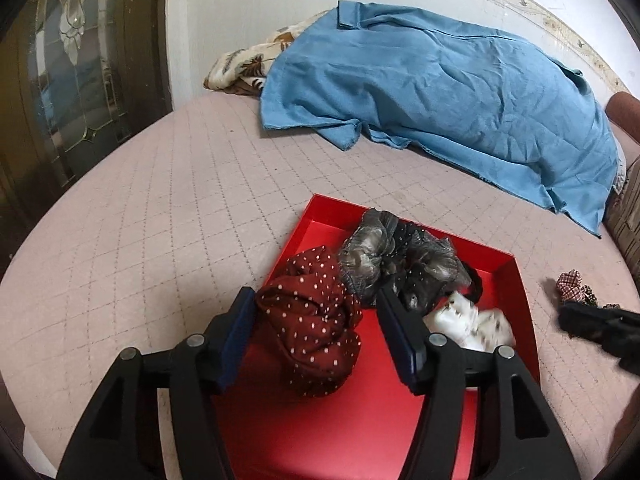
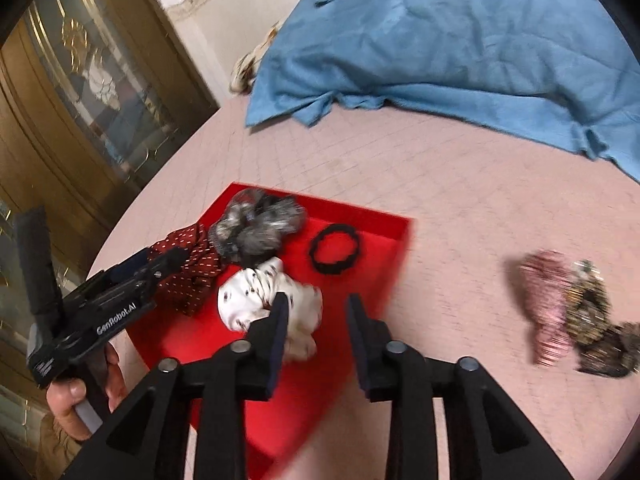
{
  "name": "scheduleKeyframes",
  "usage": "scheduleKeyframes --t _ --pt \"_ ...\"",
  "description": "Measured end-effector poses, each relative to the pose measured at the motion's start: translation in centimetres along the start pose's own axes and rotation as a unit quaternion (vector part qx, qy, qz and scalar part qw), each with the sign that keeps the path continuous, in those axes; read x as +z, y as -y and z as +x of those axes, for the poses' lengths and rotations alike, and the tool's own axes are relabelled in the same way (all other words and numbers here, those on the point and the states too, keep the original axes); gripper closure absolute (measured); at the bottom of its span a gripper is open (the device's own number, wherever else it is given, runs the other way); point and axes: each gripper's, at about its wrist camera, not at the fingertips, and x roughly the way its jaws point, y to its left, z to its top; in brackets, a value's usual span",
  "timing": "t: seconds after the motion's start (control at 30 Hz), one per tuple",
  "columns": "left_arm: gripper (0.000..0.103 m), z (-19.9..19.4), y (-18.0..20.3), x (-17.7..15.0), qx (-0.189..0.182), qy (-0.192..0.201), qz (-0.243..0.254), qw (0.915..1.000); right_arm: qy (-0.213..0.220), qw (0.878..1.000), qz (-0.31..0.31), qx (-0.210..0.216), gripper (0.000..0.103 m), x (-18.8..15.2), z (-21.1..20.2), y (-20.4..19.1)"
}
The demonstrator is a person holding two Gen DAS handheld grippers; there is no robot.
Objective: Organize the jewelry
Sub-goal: 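Place the red and white scrunchies into the red tray with both tools, then grasp the pink plaid scrunchie with the left tool while the right grasps a gold bracelet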
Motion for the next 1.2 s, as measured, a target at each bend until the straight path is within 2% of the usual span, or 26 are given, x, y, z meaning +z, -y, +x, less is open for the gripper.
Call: scheduleKeyframes --t 0.2,0.4,0.6,0.73,0.9,1.03,1.2 --pt "0.042 -2.0 1.9 -0.5 -0.007 -0.001 0.004 1.0 0.028 0.997 0.048 -0.048 0.067 -2.3 -6.8 7.9" --pt "0.042 -5.1 7.4 0.4 -0.081 -0.005 0.026 0.9963 0.049 0.987 0.103 -0.117 0.067 -4.8 -12.6 16.7" --pt "0.042 -4.6 15.1 2.3 -0.156 -0.046 0.044 0.9857 0.077 0.979 0.149 -0.118 0.062 -5.6 -15.1 21.5" --pt "0.042 -2.2 19.9 2.4 -0.181 -0.08 0.052 0.9789 0.083 0.979 0.15 -0.107 0.059 -5.2 -15.0 22.7" --pt "0.042 2.7 24.4 1.5 -0.201 -0.137 0.044 0.969 0.057 0.988 0.128 -0.067 0.059 -3.2 -12.4 23.1" --pt "0.042 6.1 26.4 1.2 -0.207 -0.168 0.028 0.9634 0.021 0.994 0.095 -0.043 0.059 -1.0 -8.8 22.2" --pt "0.042 9.2 27.8 0.8 -0.207 -0.193 0.025 0.9588 -0.018 0.997 0.065 -0.046 0.059 -0.1 -4.7 21.3"
